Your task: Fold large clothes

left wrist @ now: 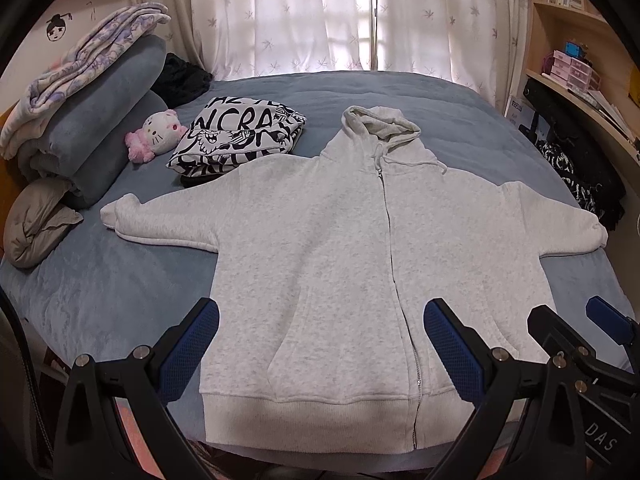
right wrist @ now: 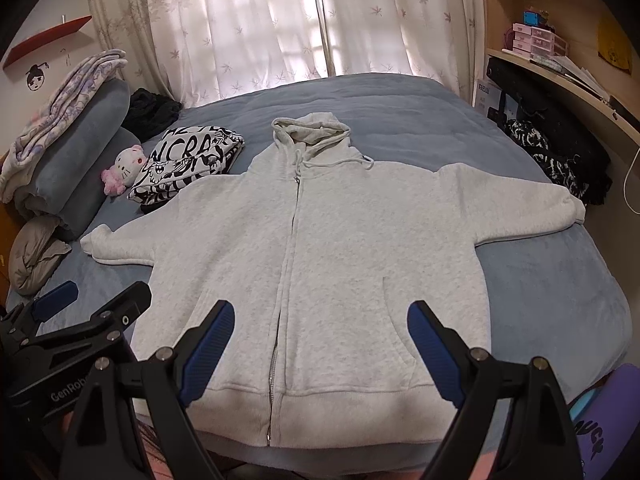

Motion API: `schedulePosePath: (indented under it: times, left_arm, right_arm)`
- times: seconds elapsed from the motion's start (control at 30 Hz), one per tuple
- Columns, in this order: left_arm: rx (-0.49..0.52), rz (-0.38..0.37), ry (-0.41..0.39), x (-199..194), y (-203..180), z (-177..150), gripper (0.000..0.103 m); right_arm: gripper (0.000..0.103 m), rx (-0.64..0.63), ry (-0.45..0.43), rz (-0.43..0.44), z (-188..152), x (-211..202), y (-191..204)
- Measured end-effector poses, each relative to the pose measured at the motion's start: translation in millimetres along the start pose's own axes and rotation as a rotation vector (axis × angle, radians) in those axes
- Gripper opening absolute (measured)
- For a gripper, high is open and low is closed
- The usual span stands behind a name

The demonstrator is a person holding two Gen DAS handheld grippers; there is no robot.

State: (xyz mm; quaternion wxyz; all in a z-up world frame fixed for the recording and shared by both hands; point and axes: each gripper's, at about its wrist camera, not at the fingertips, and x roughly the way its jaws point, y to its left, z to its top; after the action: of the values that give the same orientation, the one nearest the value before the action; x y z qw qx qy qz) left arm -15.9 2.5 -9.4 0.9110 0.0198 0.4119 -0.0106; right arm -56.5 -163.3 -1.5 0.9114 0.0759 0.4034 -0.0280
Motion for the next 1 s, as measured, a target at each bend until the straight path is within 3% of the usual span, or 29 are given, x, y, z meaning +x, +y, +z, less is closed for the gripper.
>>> schedulePosePath:
  times: [1.0]
  left_arm:
    - [0.0, 0.005, 0.018, 2.3, -0.9, -5.0, 0.101]
  right_arm:
    - [0.089, 0.001, 0.003, -0.001, -5.6, -0.5, -0.5]
